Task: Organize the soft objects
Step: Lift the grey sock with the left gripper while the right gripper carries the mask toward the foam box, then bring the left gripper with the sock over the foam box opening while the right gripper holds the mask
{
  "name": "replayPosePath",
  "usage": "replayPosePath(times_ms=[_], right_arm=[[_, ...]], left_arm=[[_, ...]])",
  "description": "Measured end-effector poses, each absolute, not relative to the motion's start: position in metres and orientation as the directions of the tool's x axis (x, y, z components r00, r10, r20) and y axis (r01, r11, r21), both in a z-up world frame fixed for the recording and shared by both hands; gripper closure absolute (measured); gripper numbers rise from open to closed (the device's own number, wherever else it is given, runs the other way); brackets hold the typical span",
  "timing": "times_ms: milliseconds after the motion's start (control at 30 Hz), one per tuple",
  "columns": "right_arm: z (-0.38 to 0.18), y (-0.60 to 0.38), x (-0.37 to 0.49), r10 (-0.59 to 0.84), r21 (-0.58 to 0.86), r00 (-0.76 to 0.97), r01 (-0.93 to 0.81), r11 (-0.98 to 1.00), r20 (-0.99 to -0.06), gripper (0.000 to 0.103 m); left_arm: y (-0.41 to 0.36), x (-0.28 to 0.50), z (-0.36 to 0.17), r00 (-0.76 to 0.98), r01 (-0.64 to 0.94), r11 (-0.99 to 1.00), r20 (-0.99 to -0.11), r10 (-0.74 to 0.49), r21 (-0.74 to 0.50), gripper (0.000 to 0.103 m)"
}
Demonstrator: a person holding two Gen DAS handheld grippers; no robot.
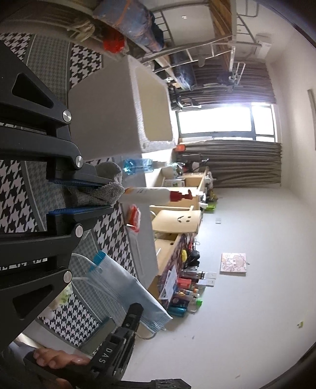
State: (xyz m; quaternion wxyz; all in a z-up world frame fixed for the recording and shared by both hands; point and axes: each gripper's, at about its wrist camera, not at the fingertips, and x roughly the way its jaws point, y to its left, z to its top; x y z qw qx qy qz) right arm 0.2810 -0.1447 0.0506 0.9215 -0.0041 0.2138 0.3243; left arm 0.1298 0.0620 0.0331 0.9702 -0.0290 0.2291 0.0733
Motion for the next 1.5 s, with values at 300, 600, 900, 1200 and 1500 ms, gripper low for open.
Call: replayPosePath(times_ms=[300,600,900,1200,1500], right_arm=[[0.058,-0.134,0.279,0.618,0.108,0.686,-0.631,0.768,-0.383,0.095],[0.070,-0.127,0.279,0.638,0.104,0.678,-0.651,0.752,-0.365,0.095],[0.081,-0.115,0.282,0.649,0.084,0.673,-0.668,0.739,-0.356,0.094],[0.095,-0.103,0.287,0.651,0.054,0.678,-0.677,0.734,-0.341,0.094],[0.109,-0.092,0.292,0.651,0.029,0.689,-0.679,0.734,-0.319,0.094]], left_arm=[[0.064,0.131,0.044,0.895,-0.170,0.985,-0.421,0.150,-0.011,0.088],[0.070,0.134,0.060,0.906,-0.161,0.987,-0.398,0.141,-0.019,0.088],[0.072,0.142,0.073,0.915,-0.164,0.986,-0.376,0.148,-0.010,0.088],[0.077,0.151,0.091,0.923,-0.160,0.987,-0.354,0.151,0.005,0.088],[0.085,0.163,0.108,0.931,-0.173,0.985,-0.324,0.169,0.018,0.088]])
